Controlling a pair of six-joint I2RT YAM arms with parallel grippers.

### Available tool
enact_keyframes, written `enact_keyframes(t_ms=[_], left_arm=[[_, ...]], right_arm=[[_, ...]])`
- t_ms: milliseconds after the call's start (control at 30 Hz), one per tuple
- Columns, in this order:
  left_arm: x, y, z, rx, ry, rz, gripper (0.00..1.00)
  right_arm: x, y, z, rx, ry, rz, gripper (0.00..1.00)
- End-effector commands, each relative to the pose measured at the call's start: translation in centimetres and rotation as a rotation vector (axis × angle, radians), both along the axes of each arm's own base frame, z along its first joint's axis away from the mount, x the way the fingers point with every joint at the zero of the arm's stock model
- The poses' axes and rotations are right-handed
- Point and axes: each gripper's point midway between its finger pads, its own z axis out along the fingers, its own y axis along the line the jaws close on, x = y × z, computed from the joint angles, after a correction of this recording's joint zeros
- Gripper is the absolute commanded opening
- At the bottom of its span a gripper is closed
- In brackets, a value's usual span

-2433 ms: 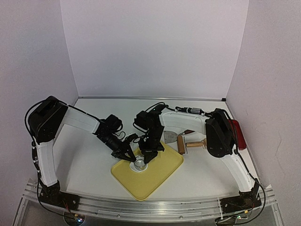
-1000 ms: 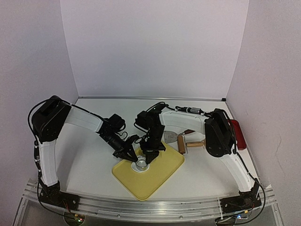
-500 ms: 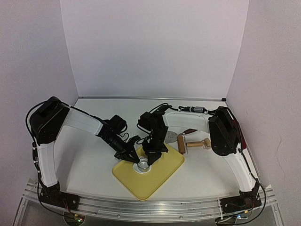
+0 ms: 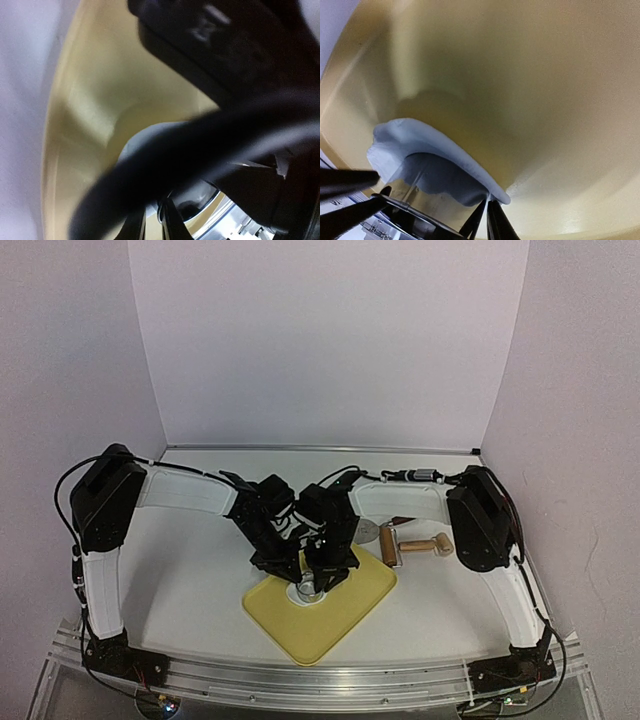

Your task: Roll out the dumpling wrappers from the dough

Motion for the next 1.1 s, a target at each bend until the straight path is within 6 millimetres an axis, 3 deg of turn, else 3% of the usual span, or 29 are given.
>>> enact_keyframes(t_ms=[0,300,733,900,1067], left_arm=[[2.9,3.0,-3.0,0.239,-0.185,0.053,0.13],[3.6,1.0,1.4,0.113,-0.227,0.074,0.31],[3.0,0.5,6.0,-0.018,-0.262,0.093,0.67],[2.9,0.7,6.0,-0.025,-0.259,0.092,0.70],[3.9,2.0,5.0,0.016,-0.234,0.136,0.60]], right_arm=[[0.1,0.4,2.7,0.018,-0.095,0.015,0.21],[0.0,-0.9,6.4,0.035,-0.152,-0.001,0.41],[0.6,-1.9,7.6,0.036,-0.215,0.053,0.54],[1.6,-1.9,6.7,0.009,-0.232,0.044,0.52],[3.2,-0.1,5.8,0.018,-0.257,0.067,0.45]])
